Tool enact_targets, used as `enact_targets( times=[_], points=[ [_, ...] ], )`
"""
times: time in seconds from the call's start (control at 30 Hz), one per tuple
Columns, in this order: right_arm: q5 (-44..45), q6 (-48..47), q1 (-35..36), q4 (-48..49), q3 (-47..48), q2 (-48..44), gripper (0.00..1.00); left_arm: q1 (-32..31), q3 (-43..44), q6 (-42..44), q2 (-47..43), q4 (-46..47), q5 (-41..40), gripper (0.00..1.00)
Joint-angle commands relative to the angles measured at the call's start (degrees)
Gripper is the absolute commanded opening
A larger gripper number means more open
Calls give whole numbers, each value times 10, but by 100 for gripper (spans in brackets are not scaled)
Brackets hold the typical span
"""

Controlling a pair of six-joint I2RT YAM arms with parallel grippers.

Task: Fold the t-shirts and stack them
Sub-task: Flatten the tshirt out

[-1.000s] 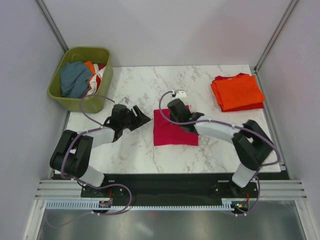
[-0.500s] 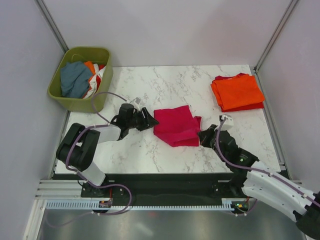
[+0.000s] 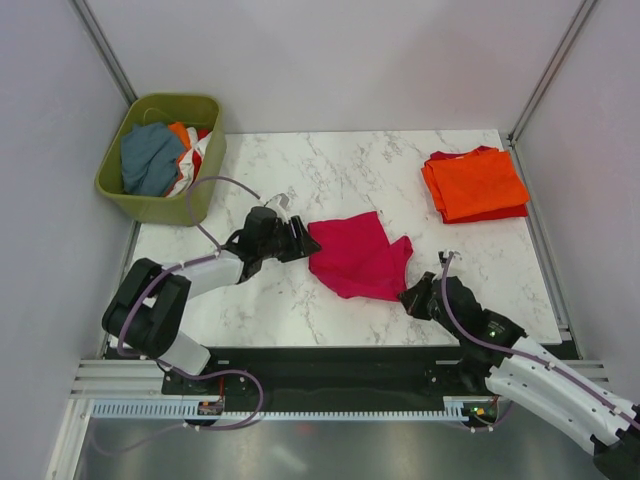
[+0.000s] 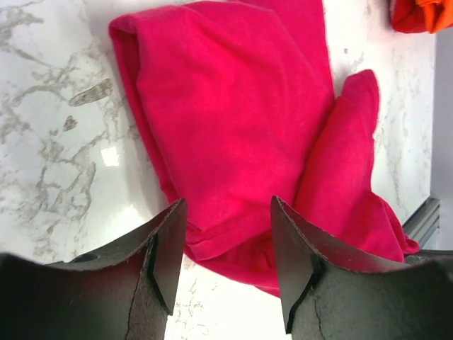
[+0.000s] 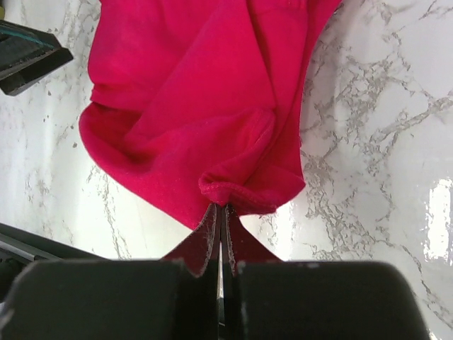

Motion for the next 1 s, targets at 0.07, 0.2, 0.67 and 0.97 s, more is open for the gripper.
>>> enact_targets(
  times=[0.07,0.2,0.67,0.97],
  points=[
    [-7,1,0,-20,8,-16,0,-4,42,34,15,-57,-40,58],
    [1,3,-1,-25,10,-21,0,-7,54,32,40,-54,-19,52],
    [25,7,0,-30,16,-5,0,-31,91,36,98,-67,5,26],
    [49,-3,1,-32,29,-1,0,-28,90,41,27,-93,-30,2]
  ],
)
